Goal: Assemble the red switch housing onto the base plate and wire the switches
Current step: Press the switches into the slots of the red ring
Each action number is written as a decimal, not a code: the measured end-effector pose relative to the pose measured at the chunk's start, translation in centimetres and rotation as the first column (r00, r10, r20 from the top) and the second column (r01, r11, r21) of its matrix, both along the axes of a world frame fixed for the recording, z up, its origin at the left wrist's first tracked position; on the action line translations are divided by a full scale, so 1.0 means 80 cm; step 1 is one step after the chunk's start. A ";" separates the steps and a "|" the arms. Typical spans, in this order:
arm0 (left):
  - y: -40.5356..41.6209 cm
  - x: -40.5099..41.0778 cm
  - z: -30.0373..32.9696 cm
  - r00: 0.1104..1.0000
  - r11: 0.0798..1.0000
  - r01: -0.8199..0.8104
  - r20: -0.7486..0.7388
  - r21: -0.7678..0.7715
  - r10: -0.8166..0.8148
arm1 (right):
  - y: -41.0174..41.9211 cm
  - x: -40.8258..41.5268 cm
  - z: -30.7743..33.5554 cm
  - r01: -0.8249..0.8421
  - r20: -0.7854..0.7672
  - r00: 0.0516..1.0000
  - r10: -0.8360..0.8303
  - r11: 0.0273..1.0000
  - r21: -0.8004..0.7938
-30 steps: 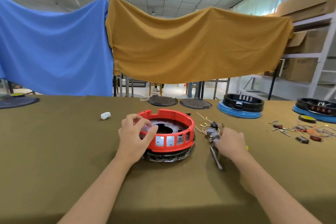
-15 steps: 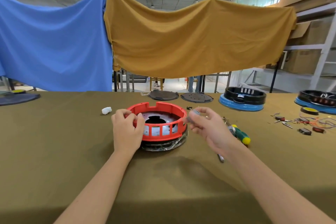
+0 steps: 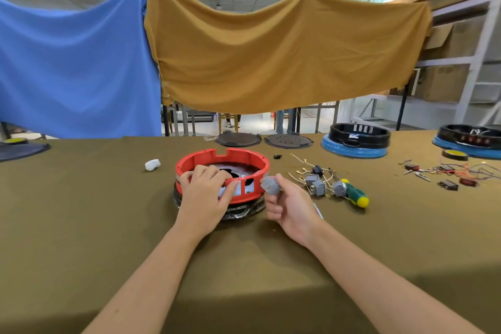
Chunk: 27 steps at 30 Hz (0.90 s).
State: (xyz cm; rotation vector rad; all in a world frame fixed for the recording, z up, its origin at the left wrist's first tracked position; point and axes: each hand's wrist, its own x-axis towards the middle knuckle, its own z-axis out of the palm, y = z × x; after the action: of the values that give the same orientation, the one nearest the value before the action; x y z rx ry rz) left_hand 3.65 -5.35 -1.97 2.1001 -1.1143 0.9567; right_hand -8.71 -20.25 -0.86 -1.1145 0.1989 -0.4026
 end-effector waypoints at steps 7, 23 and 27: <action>-0.001 -0.008 0.001 0.999 0.999 0.035 -0.025 0.013 -0.035 | 0.012 -0.005 -0.007 0.238 0.146 0.970 -0.193 0.870 -0.433; -0.005 -0.009 0.000 0.999 0.998 0.030 -0.018 -0.055 -0.031 | 0.017 0.000 -0.014 0.357 0.181 0.927 -0.328 0.628 -0.691; -0.004 -0.013 0.000 0.998 0.998 0.052 -0.025 -0.035 -0.053 | 0.017 -0.002 -0.012 0.369 0.184 0.917 -0.353 0.577 -0.728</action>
State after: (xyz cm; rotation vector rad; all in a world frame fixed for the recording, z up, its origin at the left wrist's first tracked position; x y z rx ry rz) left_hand 2.64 -5.65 -1.93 2.0404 -1.1270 0.9153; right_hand -8.87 -18.93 -1.86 -1.9161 0.2535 -0.9262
